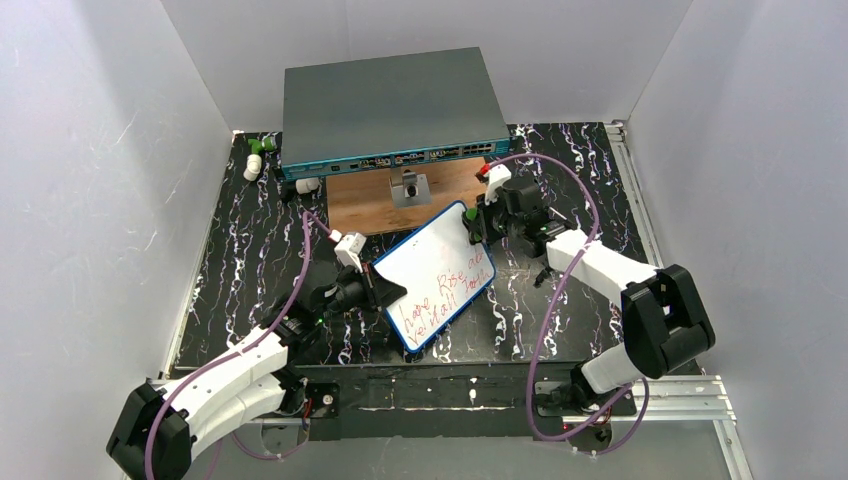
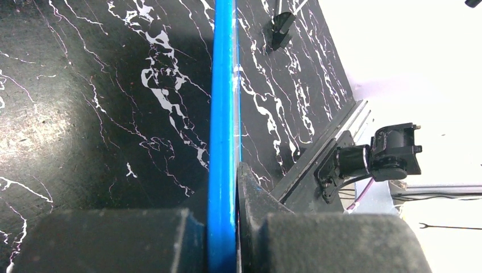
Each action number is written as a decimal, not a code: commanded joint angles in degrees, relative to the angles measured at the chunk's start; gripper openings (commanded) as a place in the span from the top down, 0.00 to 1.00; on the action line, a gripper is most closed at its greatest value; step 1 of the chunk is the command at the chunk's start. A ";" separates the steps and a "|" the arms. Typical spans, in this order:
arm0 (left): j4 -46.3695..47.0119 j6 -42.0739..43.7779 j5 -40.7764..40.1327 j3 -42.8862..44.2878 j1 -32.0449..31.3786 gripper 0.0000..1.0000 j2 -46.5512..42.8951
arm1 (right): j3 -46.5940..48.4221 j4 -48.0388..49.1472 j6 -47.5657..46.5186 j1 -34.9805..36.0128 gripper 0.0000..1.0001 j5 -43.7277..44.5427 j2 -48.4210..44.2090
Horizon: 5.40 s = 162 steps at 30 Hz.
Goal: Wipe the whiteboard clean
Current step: Erase the whiteboard at the center of the board.
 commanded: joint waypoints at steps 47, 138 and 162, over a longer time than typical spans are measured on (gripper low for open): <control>-2.08 7.25 10.97 -2.81 -0.88 1.00 -0.87 | 0.77 -7.72 -12.98 -2.32 0.99 -14.16 -4.18; -0.33 7.60 14.33 -2.42 -1.23 1.00 1.98 | -1.63 -25.52 -32.44 -4.36 0.99 -19.00 -5.21; -0.44 7.94 14.29 -2.20 -1.31 1.00 2.52 | 0.45 -28.11 -34.94 -4.35 0.99 -14.77 -3.01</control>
